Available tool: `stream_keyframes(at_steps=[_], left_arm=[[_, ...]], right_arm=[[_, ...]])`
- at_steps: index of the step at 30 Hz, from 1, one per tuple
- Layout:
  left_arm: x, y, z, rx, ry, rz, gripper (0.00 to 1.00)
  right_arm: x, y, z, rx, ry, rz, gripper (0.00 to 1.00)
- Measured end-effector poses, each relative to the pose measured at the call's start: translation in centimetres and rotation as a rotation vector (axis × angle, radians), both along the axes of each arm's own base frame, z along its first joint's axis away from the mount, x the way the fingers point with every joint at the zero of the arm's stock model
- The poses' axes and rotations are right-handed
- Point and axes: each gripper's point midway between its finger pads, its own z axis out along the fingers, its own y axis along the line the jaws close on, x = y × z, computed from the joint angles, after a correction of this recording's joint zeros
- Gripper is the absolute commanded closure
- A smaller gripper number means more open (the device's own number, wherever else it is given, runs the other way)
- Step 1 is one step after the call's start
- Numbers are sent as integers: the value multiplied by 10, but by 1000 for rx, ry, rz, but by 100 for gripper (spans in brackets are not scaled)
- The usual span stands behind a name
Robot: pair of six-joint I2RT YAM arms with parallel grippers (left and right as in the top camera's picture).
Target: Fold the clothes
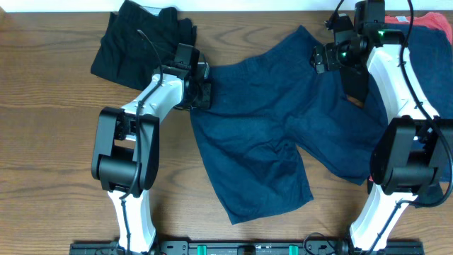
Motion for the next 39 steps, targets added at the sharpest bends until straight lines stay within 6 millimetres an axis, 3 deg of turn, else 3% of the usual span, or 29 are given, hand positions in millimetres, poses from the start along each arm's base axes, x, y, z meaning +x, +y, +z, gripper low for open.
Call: stream_keyframes(at_steps=[10, 15, 19, 25, 32, 36, 39], left_arm=[[44, 2, 4, -29, -168, 26, 59], [45, 4, 2, -27, -166, 29, 59], [31, 7, 2, -8, -96, 29, 59], [-18, 25, -1, 74, 97, 40, 62], [-72, 76, -5, 197, 347, 155, 71], [-91, 103, -2, 214, 453, 273, 72], [-99, 113, 0, 215, 495, 325, 72]], right_arm=[[-2, 0, -1, 1, 8, 0, 9], [-11, 0, -5, 2, 50, -3, 10], [-23, 0, -10, 7, 106, -16, 9], [-40, -1, -17, 4, 184, -28, 8], [-43, -2, -18, 1, 201, -42, 8], [-47, -2, -19, 4, 223, -57, 8], [-50, -2, -20, 8, 238, -67, 7]])
